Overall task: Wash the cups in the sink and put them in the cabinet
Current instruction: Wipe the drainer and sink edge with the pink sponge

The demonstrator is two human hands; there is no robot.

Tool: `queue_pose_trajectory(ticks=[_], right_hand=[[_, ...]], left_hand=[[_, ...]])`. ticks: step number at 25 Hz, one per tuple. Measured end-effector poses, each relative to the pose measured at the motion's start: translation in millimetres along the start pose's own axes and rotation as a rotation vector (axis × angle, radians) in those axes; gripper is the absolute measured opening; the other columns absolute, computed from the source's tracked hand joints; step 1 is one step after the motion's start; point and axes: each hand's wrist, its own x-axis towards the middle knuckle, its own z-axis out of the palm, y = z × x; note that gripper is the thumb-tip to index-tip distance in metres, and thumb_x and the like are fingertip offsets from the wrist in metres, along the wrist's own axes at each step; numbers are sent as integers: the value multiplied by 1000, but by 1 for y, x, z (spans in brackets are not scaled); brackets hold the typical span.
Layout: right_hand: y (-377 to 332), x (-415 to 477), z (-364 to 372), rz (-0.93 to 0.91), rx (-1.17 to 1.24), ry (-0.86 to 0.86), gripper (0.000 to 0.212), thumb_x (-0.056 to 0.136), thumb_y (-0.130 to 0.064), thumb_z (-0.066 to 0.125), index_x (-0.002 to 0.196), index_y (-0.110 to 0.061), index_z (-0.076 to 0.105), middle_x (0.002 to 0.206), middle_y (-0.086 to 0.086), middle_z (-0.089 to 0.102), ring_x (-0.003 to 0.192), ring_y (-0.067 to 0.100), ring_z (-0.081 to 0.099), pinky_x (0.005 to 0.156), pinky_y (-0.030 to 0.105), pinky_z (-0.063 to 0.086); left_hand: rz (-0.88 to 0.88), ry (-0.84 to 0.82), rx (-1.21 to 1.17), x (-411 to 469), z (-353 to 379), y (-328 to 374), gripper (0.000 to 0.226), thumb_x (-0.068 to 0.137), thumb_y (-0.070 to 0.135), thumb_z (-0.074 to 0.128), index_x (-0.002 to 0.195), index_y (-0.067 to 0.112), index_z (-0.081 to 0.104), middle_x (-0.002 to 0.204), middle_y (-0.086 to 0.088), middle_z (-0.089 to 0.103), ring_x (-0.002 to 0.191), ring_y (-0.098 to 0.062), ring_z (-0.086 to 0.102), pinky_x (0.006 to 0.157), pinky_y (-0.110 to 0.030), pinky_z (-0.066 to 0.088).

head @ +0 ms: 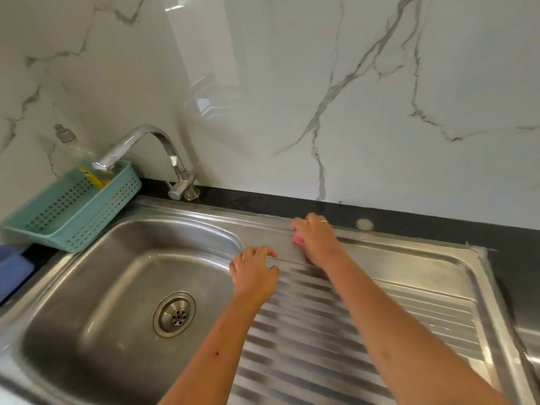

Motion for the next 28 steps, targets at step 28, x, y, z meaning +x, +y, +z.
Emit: queue_pose_trajectory(ticks=[28], right_hand=[[-28, -93, -7, 152, -98, -158, 30, 94, -12, 51, 118, -27, 60, 124, -6, 56, 116, 29, 45, 96, 45, 46]], left_hand=[[-181, -31, 23, -106, -43, -49, 29, 91, 29, 51, 118, 36, 55, 137, 4, 42, 131, -24, 33, 118, -45, 11]])
